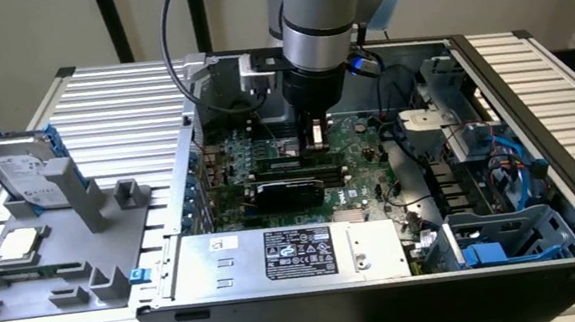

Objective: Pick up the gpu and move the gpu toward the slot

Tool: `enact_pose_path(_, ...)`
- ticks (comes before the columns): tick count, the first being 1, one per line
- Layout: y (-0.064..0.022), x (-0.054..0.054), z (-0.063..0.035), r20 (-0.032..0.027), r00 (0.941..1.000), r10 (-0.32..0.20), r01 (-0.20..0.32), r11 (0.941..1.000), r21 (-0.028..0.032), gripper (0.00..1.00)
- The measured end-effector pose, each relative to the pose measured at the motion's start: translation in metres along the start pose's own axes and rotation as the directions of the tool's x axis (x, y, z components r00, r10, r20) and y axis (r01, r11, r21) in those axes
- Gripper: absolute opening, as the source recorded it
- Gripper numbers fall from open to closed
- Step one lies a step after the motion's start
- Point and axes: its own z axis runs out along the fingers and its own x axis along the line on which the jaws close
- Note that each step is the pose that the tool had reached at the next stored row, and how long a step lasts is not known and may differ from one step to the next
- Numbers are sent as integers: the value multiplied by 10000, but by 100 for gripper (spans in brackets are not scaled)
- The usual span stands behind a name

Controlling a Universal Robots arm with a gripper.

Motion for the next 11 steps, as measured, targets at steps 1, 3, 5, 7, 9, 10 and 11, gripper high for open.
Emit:
enact_pose_path(1, 1, 0, 20, 1, 10000, 0, 0, 10000, 0, 14)
enact_pose_path(3, 3, -1, 46, 2, 10000, -1, 1, 10000, 1, 14)
enact_pose_path(5, 4, 0, 52, -1, 10000, -1, 1, 10000, -1, 14)
enact_pose_path(7, 5, 0, 52, -2, 10000, 1, -1, 10000, -1, 14)
enact_pose_path(9, 5, -3, 54, 3, 10000, 8, -8, 10000, 1, 14)
enact_pose_path(10, 5, -6, 55, 5, 10000, 19, -19, 10000, 2, 14)
enact_pose_path(11, 5, -10, 55, 5, 10000, 32, -32, 10000, 2, 14)
